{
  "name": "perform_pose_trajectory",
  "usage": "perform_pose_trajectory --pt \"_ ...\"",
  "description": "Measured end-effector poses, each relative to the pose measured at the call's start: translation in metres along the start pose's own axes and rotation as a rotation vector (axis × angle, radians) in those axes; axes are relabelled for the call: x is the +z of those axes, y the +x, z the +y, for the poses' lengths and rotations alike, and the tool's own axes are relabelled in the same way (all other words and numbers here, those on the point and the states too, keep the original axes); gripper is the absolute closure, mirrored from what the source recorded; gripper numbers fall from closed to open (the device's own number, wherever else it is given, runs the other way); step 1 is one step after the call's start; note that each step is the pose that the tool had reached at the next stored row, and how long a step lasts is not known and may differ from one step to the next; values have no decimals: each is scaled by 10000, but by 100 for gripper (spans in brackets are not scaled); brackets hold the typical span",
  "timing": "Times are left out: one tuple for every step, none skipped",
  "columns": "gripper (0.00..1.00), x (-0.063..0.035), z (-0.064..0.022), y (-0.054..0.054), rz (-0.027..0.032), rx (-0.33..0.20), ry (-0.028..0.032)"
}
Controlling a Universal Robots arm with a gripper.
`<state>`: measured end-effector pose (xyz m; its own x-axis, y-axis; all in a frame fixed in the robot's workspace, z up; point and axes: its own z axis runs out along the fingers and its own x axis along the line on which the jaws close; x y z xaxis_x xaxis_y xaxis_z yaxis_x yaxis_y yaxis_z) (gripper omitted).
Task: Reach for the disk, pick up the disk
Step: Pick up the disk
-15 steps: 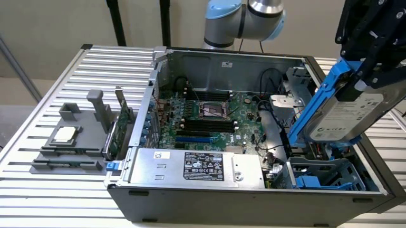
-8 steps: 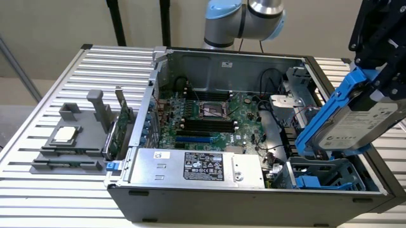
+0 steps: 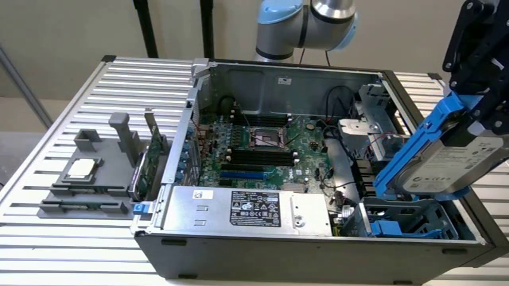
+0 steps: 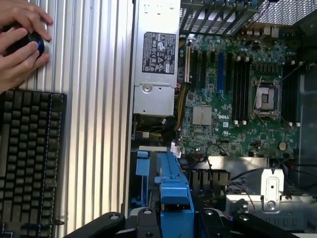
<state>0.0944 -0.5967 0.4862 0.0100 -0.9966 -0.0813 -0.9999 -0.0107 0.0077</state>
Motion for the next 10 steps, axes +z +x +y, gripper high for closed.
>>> perform_pose_trajectory --pt "67 2 -9 0 -1 45 4" --pt "67 3 -18 0 -1 68 5" --pt "67 3 -22 0 -1 70 6" --pt "67 3 -22 0 -1 71 6" --pt "67 3 -22 0 -1 72 6" --pt "67 3 -22 0 -1 72 6" --pt "67 3 -22 0 0 71 6" --pt "67 3 -22 0 0 71 6" --pt "67 3 -22 0 0 71 7" --pt "67 3 -22 0 0 71 6"
